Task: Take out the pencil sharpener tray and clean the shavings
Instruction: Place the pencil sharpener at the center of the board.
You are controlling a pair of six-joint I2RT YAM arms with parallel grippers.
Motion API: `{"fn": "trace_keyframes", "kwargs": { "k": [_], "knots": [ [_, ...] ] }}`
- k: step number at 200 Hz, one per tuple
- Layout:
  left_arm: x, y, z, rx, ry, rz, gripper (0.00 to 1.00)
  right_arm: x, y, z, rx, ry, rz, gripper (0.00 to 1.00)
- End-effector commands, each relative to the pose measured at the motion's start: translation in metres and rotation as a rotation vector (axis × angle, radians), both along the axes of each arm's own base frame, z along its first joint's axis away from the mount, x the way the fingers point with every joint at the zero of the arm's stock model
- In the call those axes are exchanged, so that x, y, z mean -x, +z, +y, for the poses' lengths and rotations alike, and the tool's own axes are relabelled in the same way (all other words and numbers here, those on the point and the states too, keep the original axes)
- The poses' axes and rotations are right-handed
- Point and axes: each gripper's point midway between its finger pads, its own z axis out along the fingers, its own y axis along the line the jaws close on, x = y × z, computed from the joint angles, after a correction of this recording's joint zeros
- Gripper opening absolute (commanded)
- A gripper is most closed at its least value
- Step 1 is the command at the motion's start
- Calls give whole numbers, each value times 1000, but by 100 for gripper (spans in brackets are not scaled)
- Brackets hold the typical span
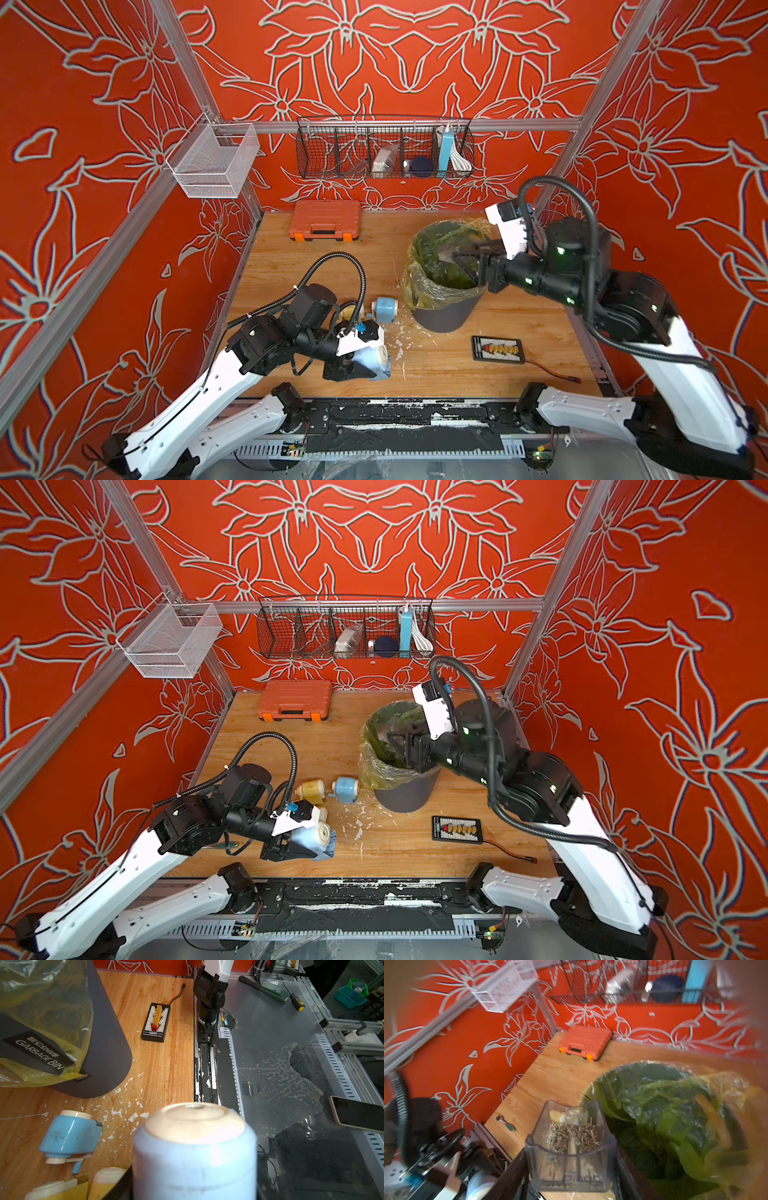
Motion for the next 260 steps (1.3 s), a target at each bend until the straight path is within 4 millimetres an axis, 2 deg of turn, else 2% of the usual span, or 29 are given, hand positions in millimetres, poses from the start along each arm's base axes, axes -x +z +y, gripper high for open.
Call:
{"fn": "trace_keyframes", "kwargs": {
  "k": [1, 20, 36, 64, 93, 119, 135, 149, 164, 180, 195, 204, 212, 219, 227, 232, 236, 244, 245, 256, 260],
  "knots": [
    [3, 11, -2, 29, -36, -45, 0, 9, -36, 15, -214, -8, 502, 0],
    [2, 10, -3, 36, -41, -53, 0, -6, -38, 29, -447, -16, 694, 0],
    [3, 9, -3, 41, -43, -56, 0, -26, -31, 31, -665, -70, 790, 0],
    [4, 8, -3, 54, -44, -60, 0, -45, -30, 18, -860, -228, 953, 0],
    [5, 8, -3, 62, -43, -64, 0, -59, -22, -4, -1070, -345, 1003, 0],
    [5, 8, -4, 73, -39, -65, 0, -59, -27, -17, -1138, -379, 1051, 0],
    [5, 8, -4, 77, -37, -64, 0, -54, -37, -15, -1155, -372, 1109, 0],
    [4, 7, -6, 76, -39, -63, 0, -47, -22, -16, -1182, -317, 1059, 0],
    [3, 6, -7, 74, -43, -58, 0, -40, -43, -20, -1163, -354, 1103, 0],
    [1, 5, -10, 74, -48, -54, 0, -36, -31, -21, -1190, -288, 1048, 0],
    [0, 6, -14, 77, -57, -46, 0, -38, -64, -19, -1178, -302, 1177, 0],
    [-1, 6, -16, 79, -62, -49, 0, -40, -42, -18, -1257, -248, 1115, 0],
    [0, 6, -16, 72, -65, -47, 0, -34, -32, -23, -1216, -265, 1049, 0],
    [0, 6, -16, 66, -67, -45, 0, -33, -43, -27, -1164, -302, 1077, 0],
    [0, 6, -16, 70, -67, -51, 0, -34, -55, -20, -1160, -263, 1151, 0],
    [-1, 6, -17, 72, -67, -56, 0, -37, -52, -19, -1199, -243, 1160, 0],
    [-2, 6, -17, 72, -66, -58, 0, -38, -42, -19, -1228, -224, 1121, 0],
    [-1, 6, -16, 66, -64, -55, 0, -34, -35, -25, -1198, -249, 1053, 0],
    [-1, 6, -16, 65, -63, -53, 0, -34, -41, -25, -1192, -277, 1078, 0],
    [0, 6, -15, 64, -59, -50, 0, -38, -50, -29, -1145, -282, 1049, 0],
    [0, 6, -15, 68, -58, -53, 0, -40, -45, -27, -1149, -232, 1022, 0]
  ]
}}
